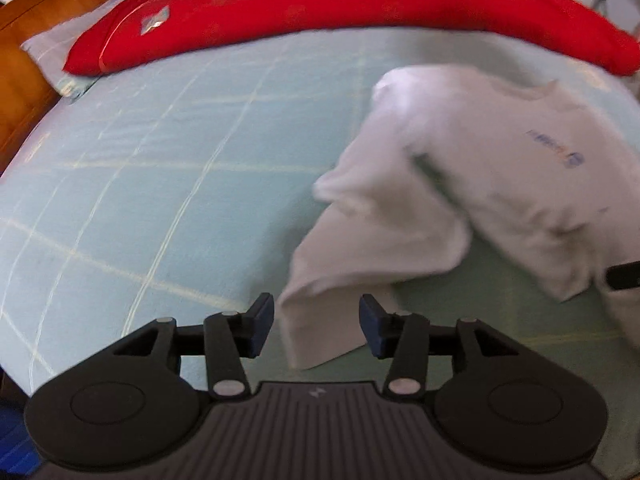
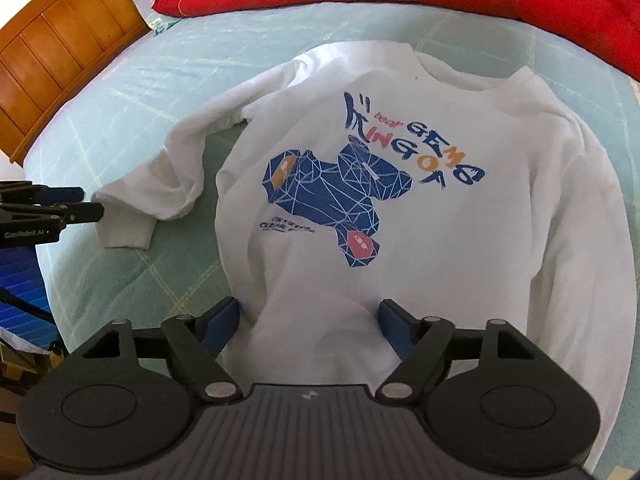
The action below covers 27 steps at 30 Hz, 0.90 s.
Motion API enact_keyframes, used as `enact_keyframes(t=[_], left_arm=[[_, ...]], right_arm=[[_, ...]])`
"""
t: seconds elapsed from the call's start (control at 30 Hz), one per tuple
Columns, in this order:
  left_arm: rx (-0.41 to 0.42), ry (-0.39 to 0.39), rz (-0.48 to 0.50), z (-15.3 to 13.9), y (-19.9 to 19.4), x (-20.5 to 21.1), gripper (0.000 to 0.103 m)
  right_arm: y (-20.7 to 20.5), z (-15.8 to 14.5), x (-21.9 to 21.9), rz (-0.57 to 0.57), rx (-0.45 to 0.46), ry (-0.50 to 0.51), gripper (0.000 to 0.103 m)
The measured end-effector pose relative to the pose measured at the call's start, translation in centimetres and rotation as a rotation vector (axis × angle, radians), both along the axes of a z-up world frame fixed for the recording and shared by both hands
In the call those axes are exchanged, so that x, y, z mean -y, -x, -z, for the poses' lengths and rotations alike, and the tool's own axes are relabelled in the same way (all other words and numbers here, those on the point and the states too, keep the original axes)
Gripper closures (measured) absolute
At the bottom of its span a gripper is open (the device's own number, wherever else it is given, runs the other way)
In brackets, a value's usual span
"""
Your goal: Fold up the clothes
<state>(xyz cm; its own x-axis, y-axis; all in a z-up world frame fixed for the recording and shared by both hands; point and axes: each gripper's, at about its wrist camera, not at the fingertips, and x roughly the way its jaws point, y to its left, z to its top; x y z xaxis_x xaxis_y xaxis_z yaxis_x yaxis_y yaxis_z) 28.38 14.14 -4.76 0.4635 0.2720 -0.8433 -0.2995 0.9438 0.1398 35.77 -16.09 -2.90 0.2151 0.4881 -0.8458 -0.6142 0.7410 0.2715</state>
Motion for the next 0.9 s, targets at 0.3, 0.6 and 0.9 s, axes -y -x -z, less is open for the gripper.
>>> enact_keyframes(t=[0.3, 0.6, 0.9], left_arm=[[0.027, 0.140, -0.044, 3.3, -1.3, -3.3, 0.091], [0.035, -0.070, -0.128, -0.8, -0.6, -7.1, 0.092], [0.049, -0.124, -0.085, -2.5, -0.5, -8.2, 0.088]], right_arm=[[-0.3, 0.8, 0.1, -0.020, -0.004, 0.017, 0.019], [-0.2, 0.2, -0.5, -0.042, 0.034, 0.048, 0.019], [-0.2, 0.2, -1.4, -0.031, 0.040, 0.059, 0.019]])
